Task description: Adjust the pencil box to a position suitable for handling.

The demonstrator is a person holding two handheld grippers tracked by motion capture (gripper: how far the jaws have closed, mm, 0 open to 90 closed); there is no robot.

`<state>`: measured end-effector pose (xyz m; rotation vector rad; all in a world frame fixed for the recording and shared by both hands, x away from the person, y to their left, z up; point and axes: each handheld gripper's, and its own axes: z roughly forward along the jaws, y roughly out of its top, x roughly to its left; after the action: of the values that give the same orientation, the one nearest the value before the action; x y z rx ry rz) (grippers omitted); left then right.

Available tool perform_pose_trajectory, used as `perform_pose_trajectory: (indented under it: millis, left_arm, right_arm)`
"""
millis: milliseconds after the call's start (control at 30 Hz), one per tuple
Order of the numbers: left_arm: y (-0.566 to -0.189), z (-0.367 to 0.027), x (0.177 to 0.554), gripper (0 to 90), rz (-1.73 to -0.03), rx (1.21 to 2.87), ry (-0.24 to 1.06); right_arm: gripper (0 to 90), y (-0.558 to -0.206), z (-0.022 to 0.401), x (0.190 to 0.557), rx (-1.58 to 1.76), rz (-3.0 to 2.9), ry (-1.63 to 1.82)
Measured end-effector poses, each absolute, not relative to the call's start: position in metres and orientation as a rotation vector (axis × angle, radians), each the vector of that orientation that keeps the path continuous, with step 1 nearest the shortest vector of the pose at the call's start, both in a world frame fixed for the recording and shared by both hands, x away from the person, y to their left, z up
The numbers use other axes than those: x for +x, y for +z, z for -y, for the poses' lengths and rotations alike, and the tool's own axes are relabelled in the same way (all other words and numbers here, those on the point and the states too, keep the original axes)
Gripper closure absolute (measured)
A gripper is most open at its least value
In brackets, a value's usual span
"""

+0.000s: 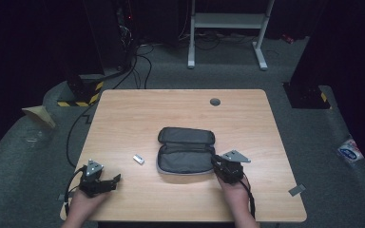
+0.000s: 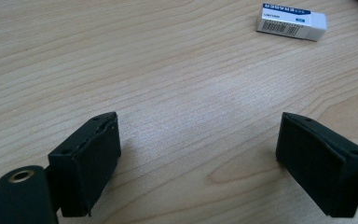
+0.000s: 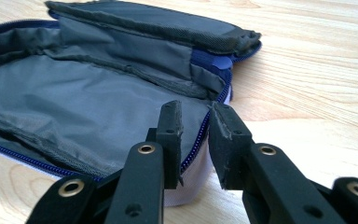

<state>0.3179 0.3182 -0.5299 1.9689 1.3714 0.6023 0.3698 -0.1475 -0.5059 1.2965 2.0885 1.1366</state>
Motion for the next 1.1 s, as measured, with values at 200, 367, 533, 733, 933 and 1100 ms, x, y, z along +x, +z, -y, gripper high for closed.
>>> perform_pose_trajectory:
  millis: [200,367,533,733,933,1100]
  left_arm:
    - [-0.530,-0.318,0.318,14.0,-1.370,1.971,0.604]
    - [-0.530,-0.318,0.318,14.0,-1.370,1.970,0.604]
    - [-0.530,-0.318,0.318,14.0,-1.371,1.969,0.602]
    - [-0.530,-0.318,0.318,14.0,-1.371,1.972,0.604]
    - [-0.530,-0.318,0.318,14.0,-1.370,1.970,0.604]
    - [-0.530,-0.318,0.318,14.0,-1.371,1.969,0.603]
  right_arm:
    - [74.4,-0.507,0.150,0.369,1.295,-2.089,1.137]
    - [73.7,-0.507,0.149,0.369,1.299,-2.086,1.140]
    - [68.8,-0.504,0.150,0.368,1.293,-2.077,1.160]
    - [65.6,-0.496,0.150,0.367,1.279,-2.061,1.183]
    - [61.4,-0.487,0.153,0.367,1.271,-2.039,1.201]
    - [52.2,-0.485,0.163,0.368,1.305,-2.010,1.189]
